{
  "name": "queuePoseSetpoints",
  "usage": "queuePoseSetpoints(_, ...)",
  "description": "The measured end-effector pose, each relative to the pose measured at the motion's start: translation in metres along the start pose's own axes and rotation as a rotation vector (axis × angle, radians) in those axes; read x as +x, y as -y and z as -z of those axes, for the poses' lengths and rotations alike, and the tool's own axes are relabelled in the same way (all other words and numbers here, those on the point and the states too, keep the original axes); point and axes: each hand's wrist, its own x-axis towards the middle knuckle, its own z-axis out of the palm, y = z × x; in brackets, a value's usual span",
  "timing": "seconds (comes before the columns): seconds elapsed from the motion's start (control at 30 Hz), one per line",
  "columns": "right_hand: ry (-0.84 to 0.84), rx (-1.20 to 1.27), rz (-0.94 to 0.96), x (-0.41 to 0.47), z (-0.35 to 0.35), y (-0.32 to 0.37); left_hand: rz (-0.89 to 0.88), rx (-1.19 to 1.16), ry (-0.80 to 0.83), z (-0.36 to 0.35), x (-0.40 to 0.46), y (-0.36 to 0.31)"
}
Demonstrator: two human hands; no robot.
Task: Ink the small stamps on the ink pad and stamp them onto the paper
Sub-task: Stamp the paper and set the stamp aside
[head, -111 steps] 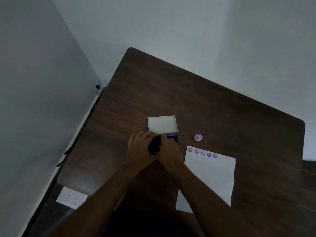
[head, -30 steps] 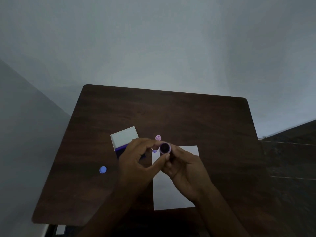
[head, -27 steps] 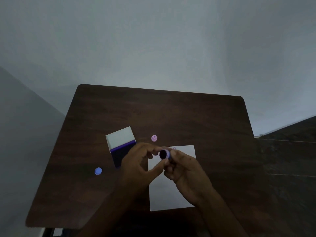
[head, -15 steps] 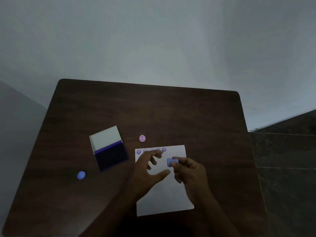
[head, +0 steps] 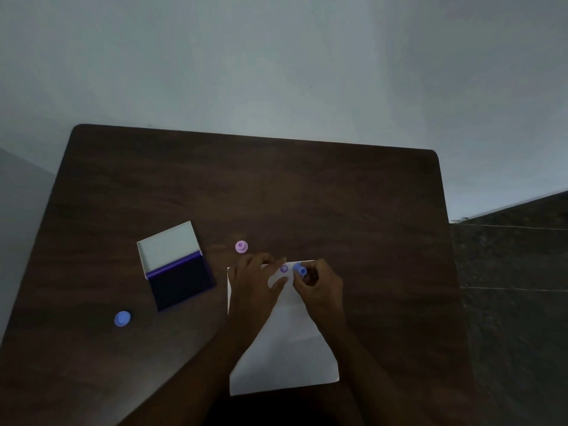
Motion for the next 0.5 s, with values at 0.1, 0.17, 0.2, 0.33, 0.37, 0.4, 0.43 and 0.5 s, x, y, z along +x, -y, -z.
queuePoseSetpoints(0.1,0.016,0.014,-0.009,0.004,-0.005,-0.007,0.008,-0.074,-0.033,-0.003,0.001,-0.005)
queuePoseSetpoints(0.17,0.02,0.003,-0.024,0.005,-0.006,-0.008,0.023,-0.131,-0.101,-0.005,0.001,-0.005)
queuePoseSetpoints(0.2,0.001,-0.002,-0.008,0.006,-0.006,-0.008,0.027,-0.153,-0.157,-0.005,0.0,-0.005)
queuePoseSetpoints(0.33,0.015,-0.026,-0.043,0.009,-0.009,-0.011,0.02,-0.129,-0.191,-0.009,0.0,-0.004)
queuePoseSetpoints(0.37,0.052,-0.04,-0.08,0.01,-0.011,-0.012,0.029,-0.139,-0.179,-0.009,0.001,-0.004)
queuePoseSetpoints(0.4,0.082,-0.05,-0.111,0.011,-0.012,-0.012,0.035,-0.143,-0.167,-0.009,0.001,-0.004)
queuePoseSetpoints(0.43,0.096,-0.057,-0.126,0.012,-0.012,-0.012,0.038,-0.147,-0.16,-0.009,0.002,-0.003)
queuePoseSetpoints(0.5,0.084,-0.053,-0.111,0.011,-0.012,-0.009,0.038,-0.145,-0.17,-0.008,0.003,-0.003)
